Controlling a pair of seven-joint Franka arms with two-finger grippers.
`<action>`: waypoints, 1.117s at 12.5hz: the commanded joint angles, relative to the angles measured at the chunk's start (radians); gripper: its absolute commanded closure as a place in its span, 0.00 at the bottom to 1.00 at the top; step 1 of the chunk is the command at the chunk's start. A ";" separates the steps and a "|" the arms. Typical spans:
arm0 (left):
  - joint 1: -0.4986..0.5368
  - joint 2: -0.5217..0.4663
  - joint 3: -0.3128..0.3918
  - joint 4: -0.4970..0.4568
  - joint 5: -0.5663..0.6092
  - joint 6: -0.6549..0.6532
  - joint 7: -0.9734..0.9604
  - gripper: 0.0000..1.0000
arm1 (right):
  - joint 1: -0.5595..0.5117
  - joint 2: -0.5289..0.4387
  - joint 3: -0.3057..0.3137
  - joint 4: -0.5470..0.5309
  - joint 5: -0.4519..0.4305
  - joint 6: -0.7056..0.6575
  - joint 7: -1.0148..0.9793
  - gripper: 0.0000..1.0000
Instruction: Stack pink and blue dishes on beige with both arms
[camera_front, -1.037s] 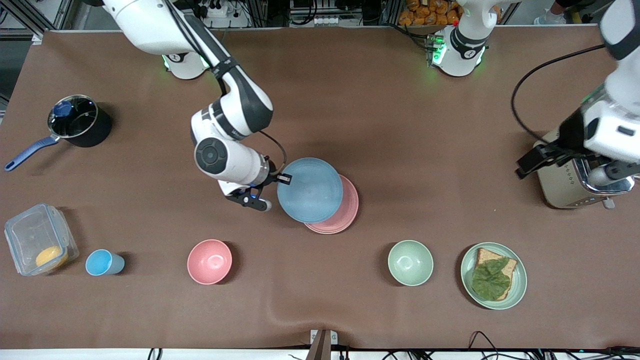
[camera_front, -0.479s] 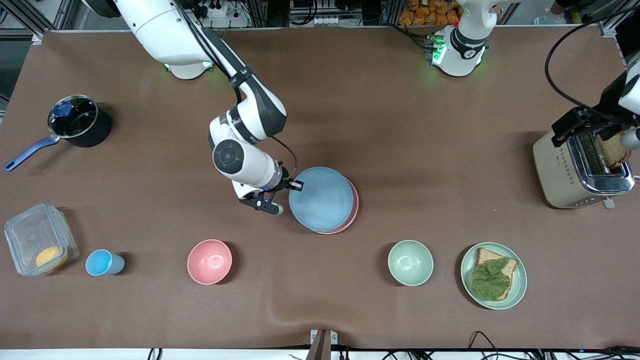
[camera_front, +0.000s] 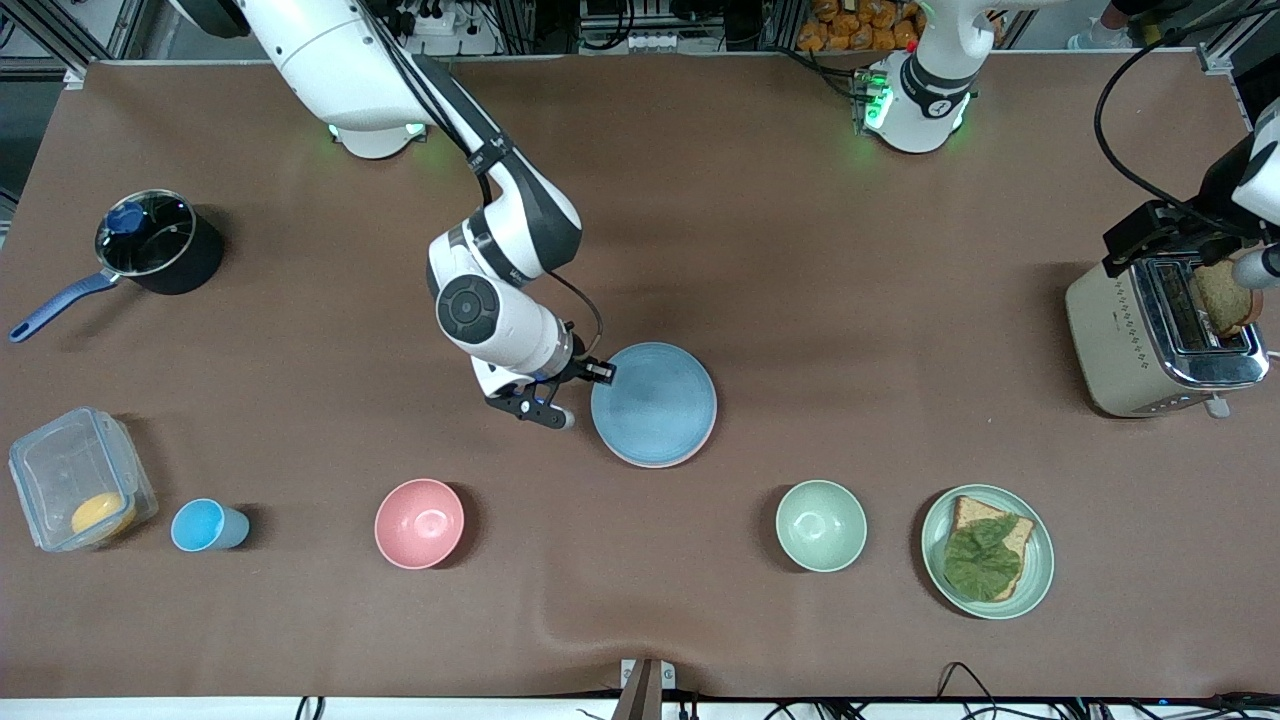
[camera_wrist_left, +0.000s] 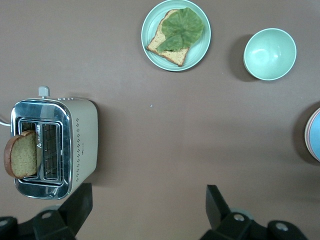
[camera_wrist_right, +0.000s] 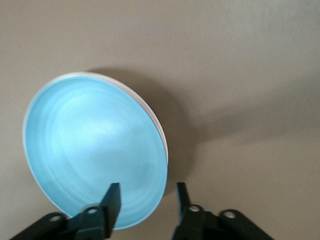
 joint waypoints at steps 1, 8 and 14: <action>-0.010 -0.003 0.001 -0.001 -0.009 0.005 -0.005 0.00 | -0.088 -0.050 -0.012 0.017 -0.065 -0.077 -0.073 0.00; -0.010 0.002 -0.006 -0.001 -0.009 0.024 -0.009 0.00 | -0.435 -0.232 -0.017 -0.099 -0.202 -0.286 -0.758 0.00; 0.000 0.015 -0.002 -0.001 -0.004 0.024 -0.009 0.00 | -0.573 -0.517 -0.017 -0.102 -0.234 -0.584 -0.920 0.00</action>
